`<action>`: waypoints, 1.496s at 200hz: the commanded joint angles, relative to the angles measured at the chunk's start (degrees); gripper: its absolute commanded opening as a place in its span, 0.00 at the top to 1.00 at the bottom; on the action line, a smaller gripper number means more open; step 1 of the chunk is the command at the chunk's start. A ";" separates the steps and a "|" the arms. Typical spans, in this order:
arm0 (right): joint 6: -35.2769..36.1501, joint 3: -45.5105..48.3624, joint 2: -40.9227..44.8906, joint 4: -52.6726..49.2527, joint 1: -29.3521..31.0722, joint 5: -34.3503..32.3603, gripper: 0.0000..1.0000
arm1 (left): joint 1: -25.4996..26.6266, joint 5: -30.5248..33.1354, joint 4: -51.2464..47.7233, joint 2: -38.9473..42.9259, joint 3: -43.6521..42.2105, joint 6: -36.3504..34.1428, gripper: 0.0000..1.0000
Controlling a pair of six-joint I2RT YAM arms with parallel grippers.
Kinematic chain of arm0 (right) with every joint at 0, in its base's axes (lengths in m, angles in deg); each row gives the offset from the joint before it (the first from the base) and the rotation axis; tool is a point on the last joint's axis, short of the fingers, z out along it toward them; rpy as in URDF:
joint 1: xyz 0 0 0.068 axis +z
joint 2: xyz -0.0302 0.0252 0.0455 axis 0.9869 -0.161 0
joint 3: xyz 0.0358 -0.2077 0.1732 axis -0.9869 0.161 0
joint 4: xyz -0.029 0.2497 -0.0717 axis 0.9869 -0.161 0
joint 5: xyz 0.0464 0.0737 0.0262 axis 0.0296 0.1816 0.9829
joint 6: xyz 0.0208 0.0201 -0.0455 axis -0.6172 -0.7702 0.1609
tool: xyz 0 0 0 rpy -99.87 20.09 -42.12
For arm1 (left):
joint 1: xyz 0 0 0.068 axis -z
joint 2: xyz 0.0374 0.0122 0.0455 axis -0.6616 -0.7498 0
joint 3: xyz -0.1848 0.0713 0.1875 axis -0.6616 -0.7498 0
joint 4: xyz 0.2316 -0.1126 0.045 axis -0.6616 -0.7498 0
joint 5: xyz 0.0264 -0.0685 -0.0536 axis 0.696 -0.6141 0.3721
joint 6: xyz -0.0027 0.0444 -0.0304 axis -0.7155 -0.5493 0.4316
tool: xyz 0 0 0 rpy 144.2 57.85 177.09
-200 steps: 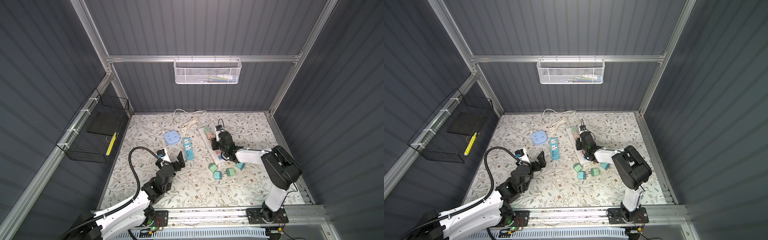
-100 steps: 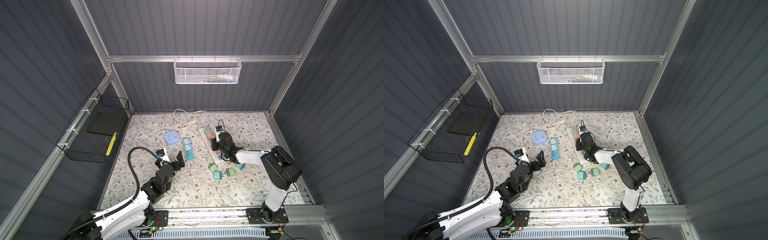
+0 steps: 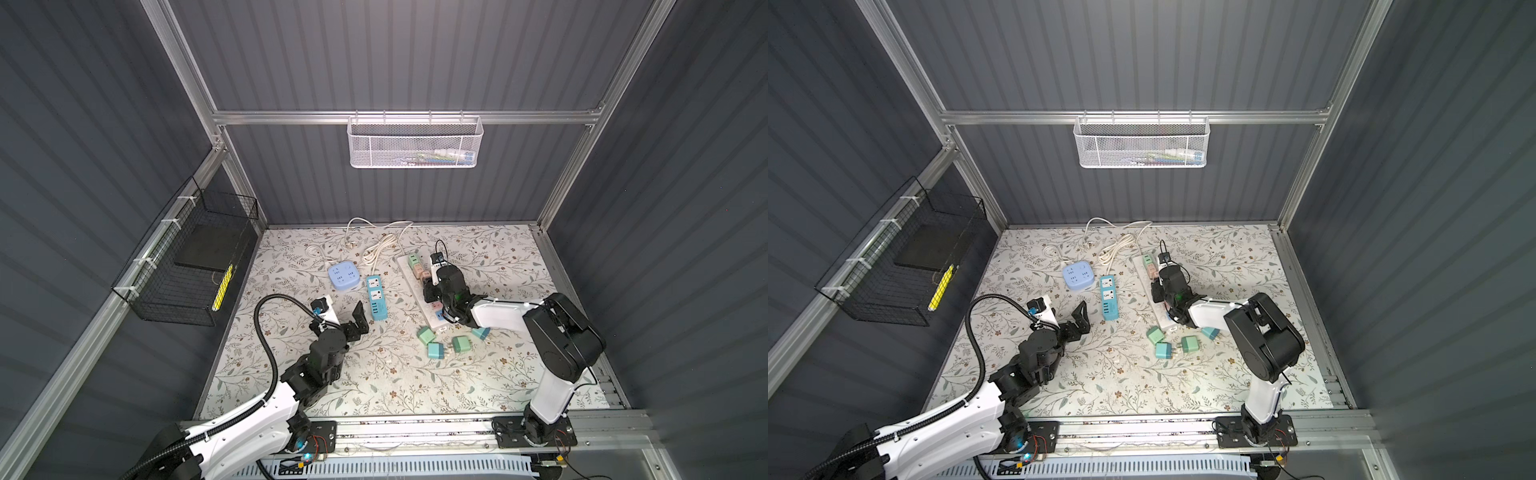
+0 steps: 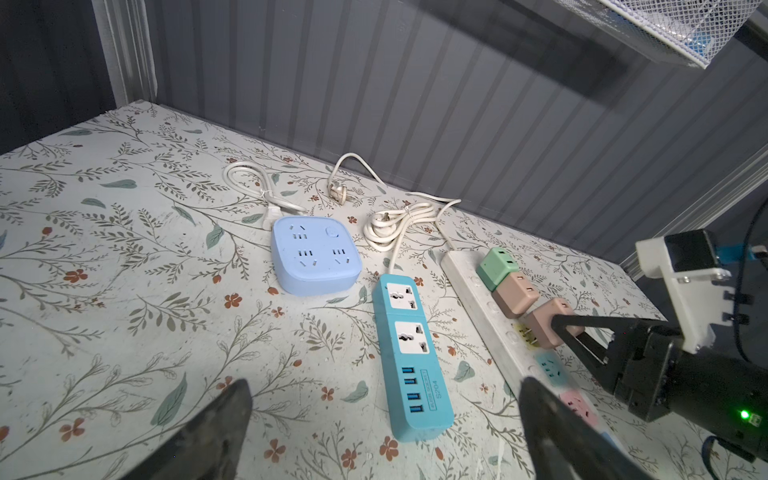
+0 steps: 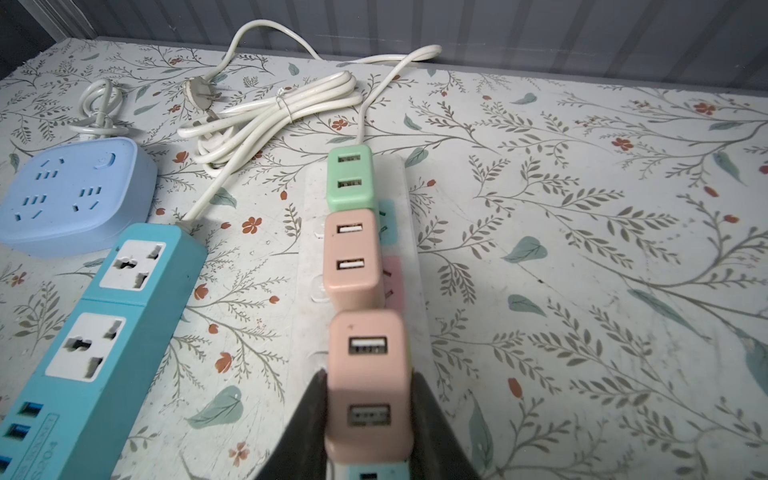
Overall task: Insert the plug
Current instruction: 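Lower the pink plug with the right gripper into the yellow socket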
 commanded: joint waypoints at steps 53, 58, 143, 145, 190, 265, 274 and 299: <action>-1.00 0.75 -0.22 -4.49 -0.87 4.57 0.78 | -0.95 -0.44 0.58 0.38 -0.28 -0.01 0.00; -0.89 0.75 -0.18 -4.56 -0.89 4.89 0.78 | -0.98 -0.48 0.57 0.38 -0.38 -0.01 0.00; -0.29 -0.37 -1.81 -5.35 -0.84 4.98 0.78 | -1.35 -0.80 1.21 0.01 -0.57 -0.09 0.00; -0.26 -0.38 -1.87 -5.40 -0.84 4.92 0.78 | -1.39 -0.82 1.23 0.01 -0.63 -0.09 0.00; 0.13 -2.47 -3.12 -6.07 -0.89 2.64 0.78 | -1.66 -0.65 1.39 0.47 -1.25 -0.01 0.00; 0.73 -2.42 -1.92 -8.82 -0.94 0.51 0.78 | -1.96 -0.72 1.70 0.57 -1.55 -0.33 0.00; 0.99 -2.37 -1.89 -9.51 -0.93 1.11 0.78 | -1.96 -0.74 1.91 0.52 -1.66 -0.27 0.00; 1.38 -3.55 -3.27 -11.82 -0.85 1.10 0.78 | -2.03 -0.83 2.46 -0.01 -1.57 -0.36 0.00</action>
